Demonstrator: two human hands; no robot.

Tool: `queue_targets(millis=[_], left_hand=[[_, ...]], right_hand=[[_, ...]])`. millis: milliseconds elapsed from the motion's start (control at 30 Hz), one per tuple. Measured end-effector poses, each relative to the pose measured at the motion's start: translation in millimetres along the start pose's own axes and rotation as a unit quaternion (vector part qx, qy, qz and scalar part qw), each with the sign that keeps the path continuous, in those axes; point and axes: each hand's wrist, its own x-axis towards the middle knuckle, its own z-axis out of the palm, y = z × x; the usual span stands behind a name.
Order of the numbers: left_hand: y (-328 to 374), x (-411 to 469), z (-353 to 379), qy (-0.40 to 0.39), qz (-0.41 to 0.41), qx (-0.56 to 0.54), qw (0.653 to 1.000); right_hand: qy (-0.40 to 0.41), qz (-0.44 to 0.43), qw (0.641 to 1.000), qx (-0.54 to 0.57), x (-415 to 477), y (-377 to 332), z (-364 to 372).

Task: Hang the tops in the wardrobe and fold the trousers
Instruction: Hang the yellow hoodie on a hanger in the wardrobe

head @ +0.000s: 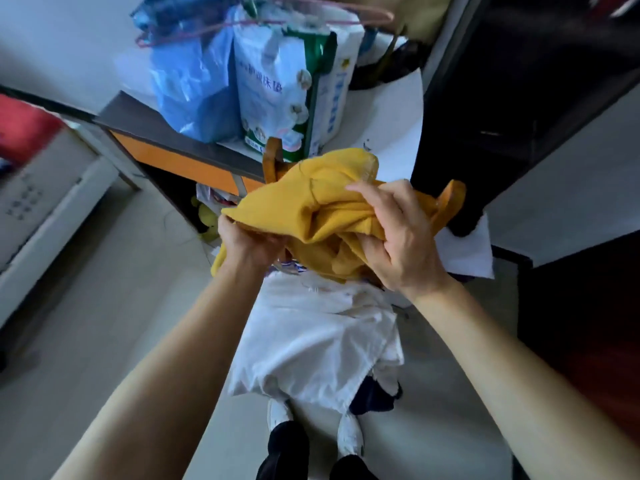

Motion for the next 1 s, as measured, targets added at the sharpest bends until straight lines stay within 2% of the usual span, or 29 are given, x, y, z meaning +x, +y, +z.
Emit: queue_targets(millis=[167, 233, 300, 433, 567, 600, 667, 733, 767, 833, 867, 933, 1000], left_hand=[[41.4, -84.0, 56.9, 0.01, 0.086, 0.015, 0.996], [57.0, -116.4, 68.0, -0.01, 0.1, 0.024, 0.995], [60.8, -147.5, 72.6, -0.049, 0.101, 0.069, 0.991], [55.8, -191.1, 68.0, -0.124, 0.11, 0.18, 0.97], [68.6, -222.4, 66.5, -0.191, 0.151, 0.168, 0.955], [71.8, -229.1, 65.8, -0.208, 0.156, 0.161, 0.952], [78.3, -242.9, 61.6, -0.243, 0.169, 0.183, 0.938], [84.6, -254.9, 54.3, -0.238, 0.182, 0.231, 0.926], [87.0, -260.7, 49.4, -0.224, 0.186, 0.26, 0.921], [90.4, -269.7, 37.5, -0.195, 0.216, 0.34, 0.894], [91.4, -272.8, 31.8, -0.192, 0.238, 0.386, 0.87], [89.8, -280.1, 23.4, -0.197, 0.266, 0.481, 0.812], [87.5, -286.9, 16.5, -0.188, 0.271, 0.563, 0.758]], right_hand=[[-0.036, -0.037, 0.997, -0.06, -7.7, -15.5, -60.8], [-0.116, -0.006, 0.985, -0.128, -22.1, -7.5, -71.6], [-0.237, 0.063, 0.955, -0.17, -37.0, -1.5, -72.8], [-0.363, 0.174, 0.908, -0.113, -55.1, -5.7, -55.4], [-0.457, 0.177, 0.865, -0.106, -61.1, -13.9, -32.7], [-0.459, 0.179, 0.863, -0.113, -60.7, -15.6, -28.9], [-0.422, 0.186, 0.882, -0.094, -53.1, -22.9, -25.8], [-0.338, 0.236, 0.91, 0.041, -34.1, -43.7, -32.2], [-0.279, 0.271, 0.91, 0.144, -20.4, -58.7, -38.0], [-0.176, 0.311, 0.884, 0.302, 5.6, -83.1, -46.5], [-0.16, 0.319, 0.861, 0.362, 16.6, -91.7, -49.6], [-0.186, 0.322, 0.808, 0.457, 30.6, -106.5, -52.6], [-0.223, 0.32, 0.785, 0.482, 33.4, -115.9, -48.0]])
